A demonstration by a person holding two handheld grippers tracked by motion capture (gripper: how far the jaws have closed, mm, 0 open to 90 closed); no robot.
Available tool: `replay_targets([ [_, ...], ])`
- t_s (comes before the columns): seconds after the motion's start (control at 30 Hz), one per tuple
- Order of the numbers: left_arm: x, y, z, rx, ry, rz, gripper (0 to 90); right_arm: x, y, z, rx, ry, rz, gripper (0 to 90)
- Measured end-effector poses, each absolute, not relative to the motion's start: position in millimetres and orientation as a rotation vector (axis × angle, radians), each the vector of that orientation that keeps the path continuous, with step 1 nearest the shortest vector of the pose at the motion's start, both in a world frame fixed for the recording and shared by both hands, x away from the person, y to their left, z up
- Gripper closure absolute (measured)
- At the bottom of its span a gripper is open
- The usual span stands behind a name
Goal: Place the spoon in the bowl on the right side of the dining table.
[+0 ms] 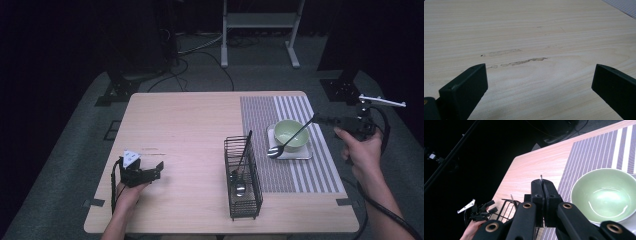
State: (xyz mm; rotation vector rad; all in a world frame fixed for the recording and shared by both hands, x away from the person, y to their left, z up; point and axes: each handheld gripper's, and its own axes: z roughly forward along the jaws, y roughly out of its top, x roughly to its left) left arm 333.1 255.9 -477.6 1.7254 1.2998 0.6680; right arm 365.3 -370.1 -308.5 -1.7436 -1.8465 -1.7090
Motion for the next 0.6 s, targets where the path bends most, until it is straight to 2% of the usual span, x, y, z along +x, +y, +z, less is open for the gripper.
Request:
replay_targets([
  [0.6, 333.1, 255.8, -477.6, 1.721, 1.302, 0.669, 0.0, 373.1, -376.9, -323.8, -1.858, -1.823, -1.705, 88.1],
])
